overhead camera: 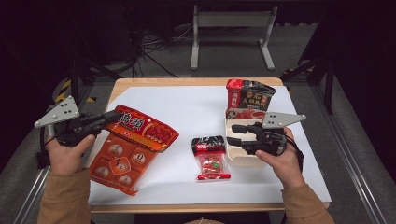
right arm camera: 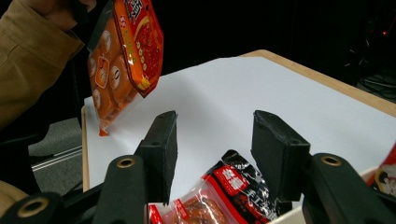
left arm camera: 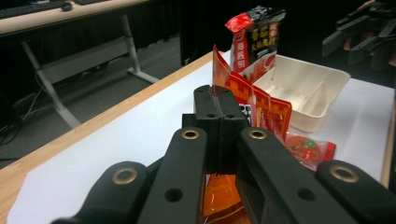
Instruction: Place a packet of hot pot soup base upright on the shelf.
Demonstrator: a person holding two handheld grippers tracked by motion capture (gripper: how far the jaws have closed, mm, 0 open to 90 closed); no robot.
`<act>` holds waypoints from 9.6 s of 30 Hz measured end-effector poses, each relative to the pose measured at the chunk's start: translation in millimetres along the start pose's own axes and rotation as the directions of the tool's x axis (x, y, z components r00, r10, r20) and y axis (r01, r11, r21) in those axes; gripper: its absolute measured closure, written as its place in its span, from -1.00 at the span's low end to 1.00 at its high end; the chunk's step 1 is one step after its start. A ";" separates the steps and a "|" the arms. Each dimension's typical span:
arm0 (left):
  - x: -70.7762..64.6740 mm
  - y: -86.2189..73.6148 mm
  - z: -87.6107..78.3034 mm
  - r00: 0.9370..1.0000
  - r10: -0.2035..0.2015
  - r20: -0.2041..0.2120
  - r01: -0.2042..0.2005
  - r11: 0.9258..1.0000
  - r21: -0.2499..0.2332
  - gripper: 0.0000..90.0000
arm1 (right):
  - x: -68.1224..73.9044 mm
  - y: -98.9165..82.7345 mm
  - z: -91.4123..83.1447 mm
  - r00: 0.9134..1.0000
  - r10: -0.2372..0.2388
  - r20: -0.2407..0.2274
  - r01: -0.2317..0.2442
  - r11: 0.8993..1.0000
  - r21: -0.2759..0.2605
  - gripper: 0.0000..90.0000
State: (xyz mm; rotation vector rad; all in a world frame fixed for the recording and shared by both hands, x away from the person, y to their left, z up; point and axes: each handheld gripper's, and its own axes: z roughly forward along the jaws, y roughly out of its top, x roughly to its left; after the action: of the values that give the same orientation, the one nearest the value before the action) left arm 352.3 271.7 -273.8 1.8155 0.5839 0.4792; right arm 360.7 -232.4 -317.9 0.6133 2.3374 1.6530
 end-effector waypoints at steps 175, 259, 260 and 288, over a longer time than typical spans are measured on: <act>2.7 -14.2 10.1 0.992 -0.115 0.046 0.117 0.993 -0.035 -0.04 | -19.0 134.5 -45.5 0.984 -0.148 0.102 0.145 0.989 0.041 0.99; 4.3 -23.7 33.1 0.983 -0.146 0.109 0.152 0.987 -0.052 -0.14 | -71.6 16.1 -76.4 0.959 0.071 0.274 -0.060 0.997 -0.047 0.97; 3.7 -24.1 34.2 0.983 -0.146 0.109 0.153 0.987 -0.057 -0.15 | -71.4 12.8 -74.0 0.960 0.070 0.271 -0.061 0.997 -0.042 0.97; 4.8 -31.9 80.3 0.978 -0.190 0.089 0.193 0.981 -0.020 -0.89 | -59.1 -11.2 -94.5 0.919 0.147 0.365 -0.112 0.987 -0.116 0.17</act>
State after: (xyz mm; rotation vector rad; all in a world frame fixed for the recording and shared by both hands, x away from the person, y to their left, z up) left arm 398.2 222.6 -328.4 1.7235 0.6811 0.2757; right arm 372.8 -342.2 -299.4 0.9864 1.9739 1.5252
